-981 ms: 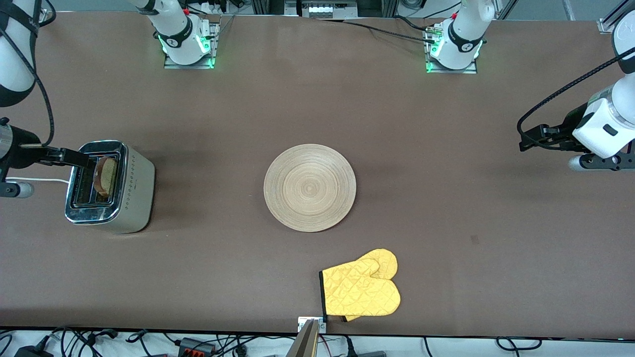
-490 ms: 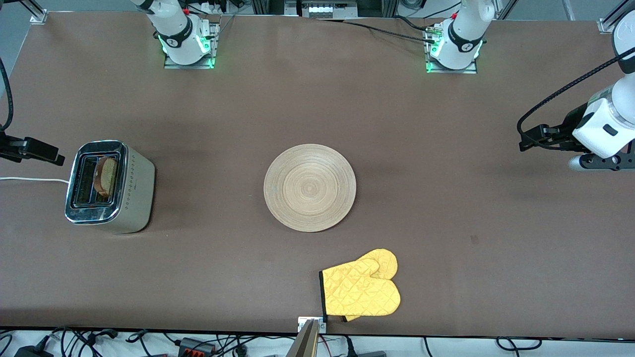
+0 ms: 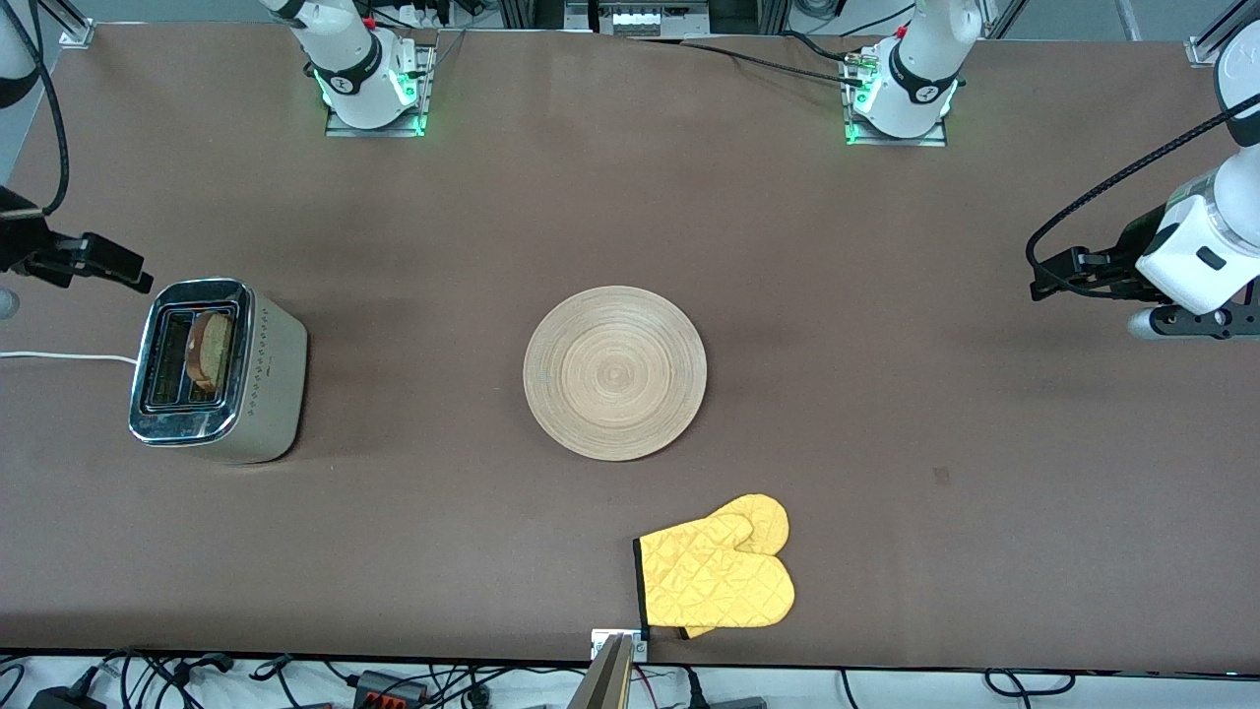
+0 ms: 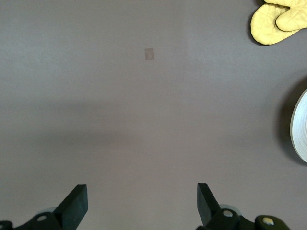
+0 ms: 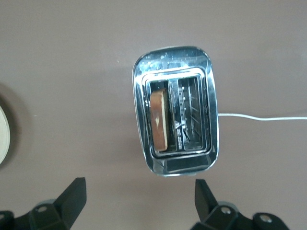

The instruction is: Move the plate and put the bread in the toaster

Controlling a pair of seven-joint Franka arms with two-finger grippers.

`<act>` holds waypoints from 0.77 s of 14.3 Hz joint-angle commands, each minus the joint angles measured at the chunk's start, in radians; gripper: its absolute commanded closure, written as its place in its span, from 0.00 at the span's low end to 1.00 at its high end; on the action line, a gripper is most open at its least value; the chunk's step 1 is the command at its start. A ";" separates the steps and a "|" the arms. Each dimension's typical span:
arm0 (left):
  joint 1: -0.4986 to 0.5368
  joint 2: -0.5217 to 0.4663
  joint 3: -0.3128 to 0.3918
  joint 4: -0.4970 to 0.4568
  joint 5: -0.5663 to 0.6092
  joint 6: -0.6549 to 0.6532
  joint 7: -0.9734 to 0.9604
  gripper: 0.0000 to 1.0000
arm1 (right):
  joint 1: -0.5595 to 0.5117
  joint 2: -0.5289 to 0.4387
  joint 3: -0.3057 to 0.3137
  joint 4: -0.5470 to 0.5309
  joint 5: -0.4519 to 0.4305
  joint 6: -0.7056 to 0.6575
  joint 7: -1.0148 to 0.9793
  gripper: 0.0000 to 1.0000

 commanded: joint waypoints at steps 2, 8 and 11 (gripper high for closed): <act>0.007 -0.012 -0.004 -0.002 -0.018 -0.008 0.017 0.00 | -0.013 -0.072 0.018 -0.056 -0.011 -0.009 -0.009 0.00; 0.007 -0.012 -0.002 0.000 -0.016 -0.005 0.015 0.00 | -0.013 -0.079 0.018 -0.079 -0.023 0.005 -0.007 0.00; 0.008 -0.012 -0.001 0.000 -0.011 -0.002 0.013 0.00 | -0.015 -0.077 0.018 -0.073 -0.027 0.000 0.002 0.00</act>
